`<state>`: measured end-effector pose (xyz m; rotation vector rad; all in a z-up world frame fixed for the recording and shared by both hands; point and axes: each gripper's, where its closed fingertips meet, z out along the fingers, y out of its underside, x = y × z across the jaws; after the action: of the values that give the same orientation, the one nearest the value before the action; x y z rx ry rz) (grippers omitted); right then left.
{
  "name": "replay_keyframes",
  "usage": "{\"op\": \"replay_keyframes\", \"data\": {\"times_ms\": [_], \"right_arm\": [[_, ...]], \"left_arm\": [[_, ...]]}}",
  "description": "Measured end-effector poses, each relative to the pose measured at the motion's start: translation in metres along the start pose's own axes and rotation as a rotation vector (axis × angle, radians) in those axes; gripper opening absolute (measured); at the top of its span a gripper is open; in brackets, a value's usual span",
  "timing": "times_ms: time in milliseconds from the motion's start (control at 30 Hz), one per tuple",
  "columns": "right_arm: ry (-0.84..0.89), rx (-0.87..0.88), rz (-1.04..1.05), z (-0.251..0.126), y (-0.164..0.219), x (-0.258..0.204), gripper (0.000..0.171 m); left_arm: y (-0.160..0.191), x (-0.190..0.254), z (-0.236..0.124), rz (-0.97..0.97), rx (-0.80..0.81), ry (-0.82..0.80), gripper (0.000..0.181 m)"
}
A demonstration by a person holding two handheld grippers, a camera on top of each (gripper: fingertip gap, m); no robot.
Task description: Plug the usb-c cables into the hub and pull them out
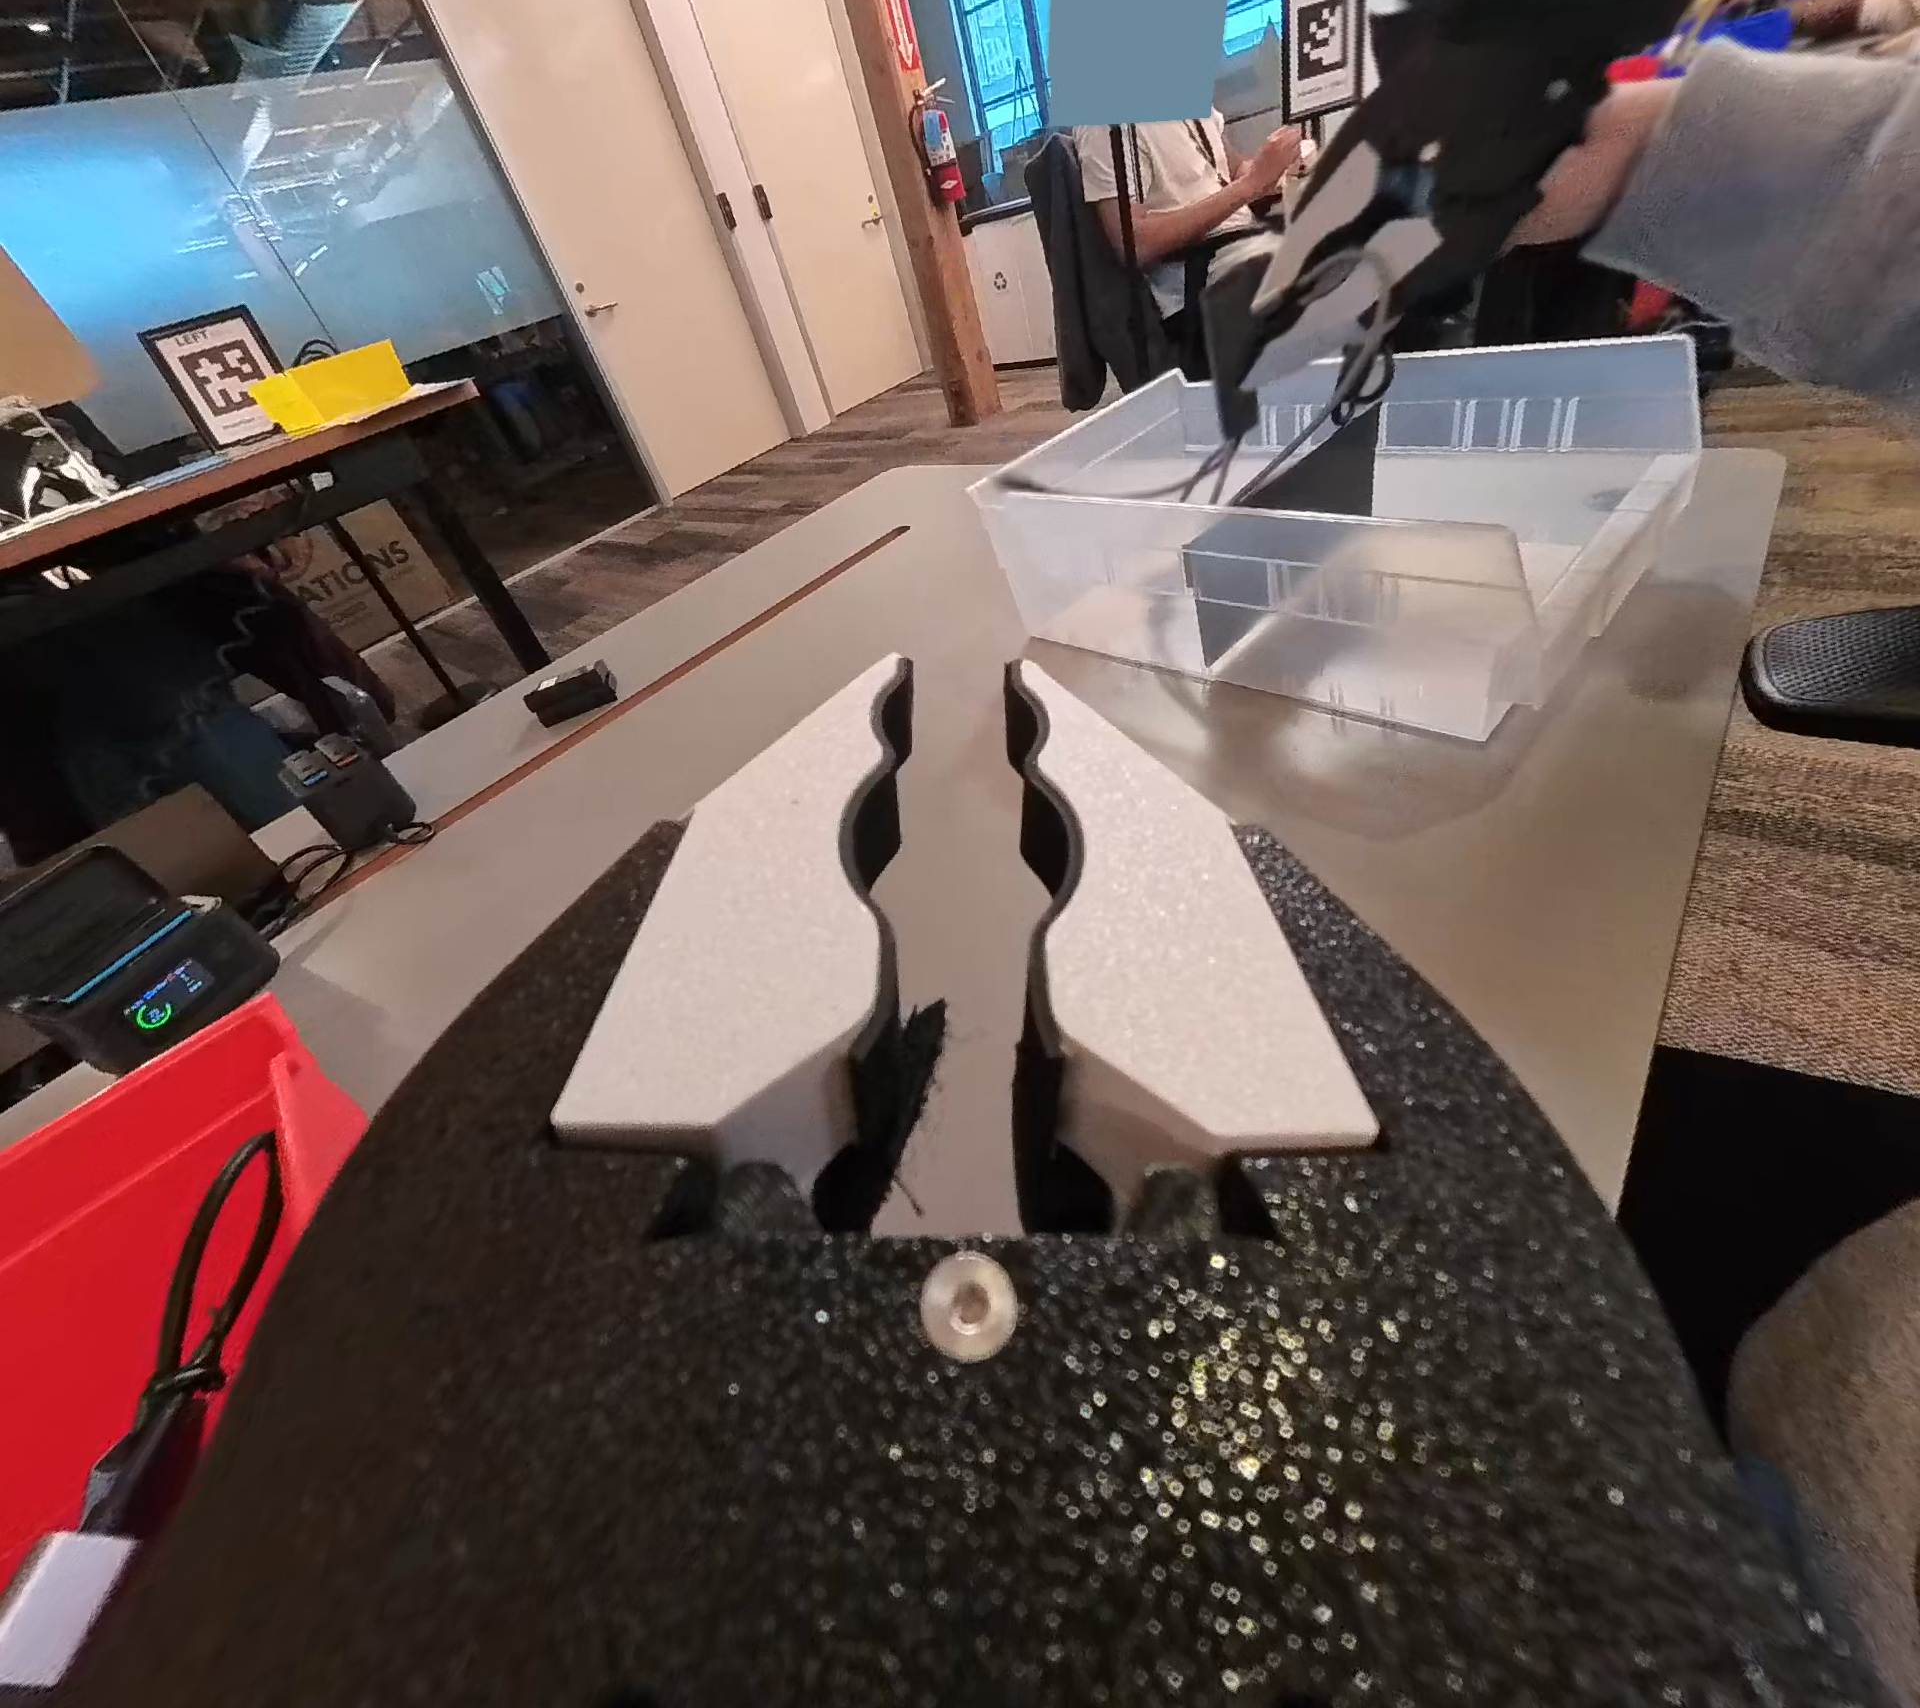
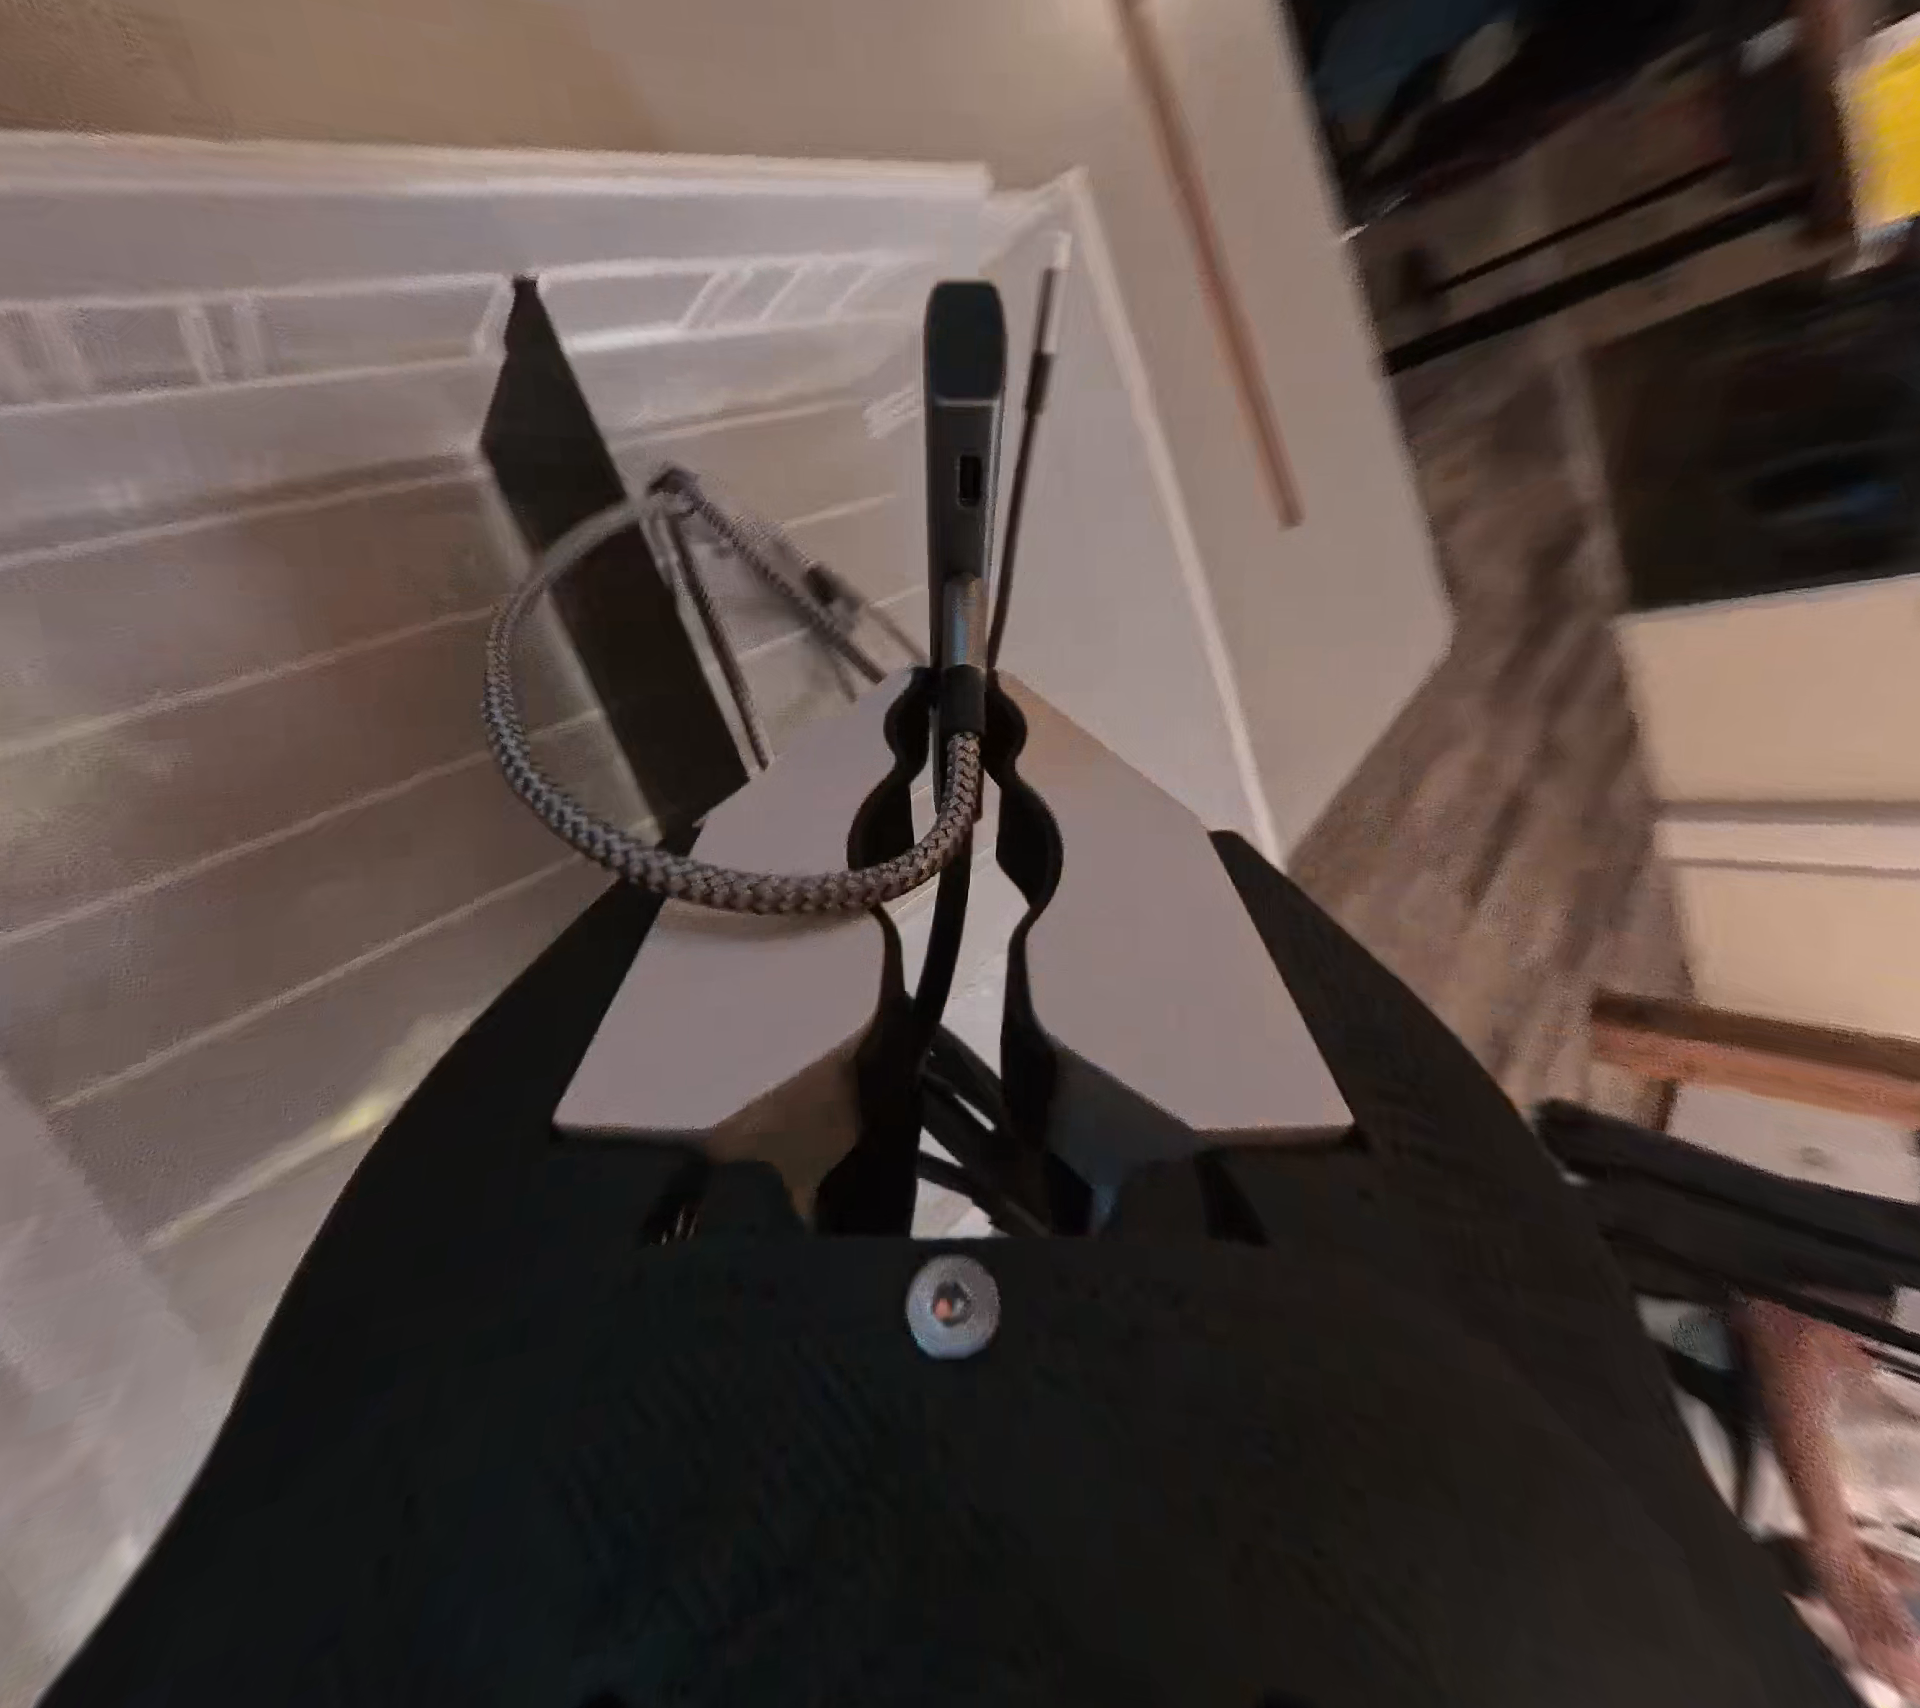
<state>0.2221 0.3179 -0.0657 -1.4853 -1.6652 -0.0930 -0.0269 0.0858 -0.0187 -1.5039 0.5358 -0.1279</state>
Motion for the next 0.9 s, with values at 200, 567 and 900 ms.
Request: {"op": "replay_keyframes", "data": {"times_ms": [200,567,900], "right_arm": [[-0.282,-0.322,0.026,0.048,0.028,-0.021,0.007],[-0.374,-0.757,-0.033,0.064,0.044,-0.026,0.036],[-0.029,-0.633,0.197,-0.026,-0.021,0.065,0.078]], "left_arm": [[0.002,0.003,0.0,0.011,-0.016,0.012,0.015],[0.018,-0.002,0.002,-0.036,-0.109,0.009,0.019],[0.017,-0.012,-0.004,-0.09,-0.122,-0.018,0.033]]}}
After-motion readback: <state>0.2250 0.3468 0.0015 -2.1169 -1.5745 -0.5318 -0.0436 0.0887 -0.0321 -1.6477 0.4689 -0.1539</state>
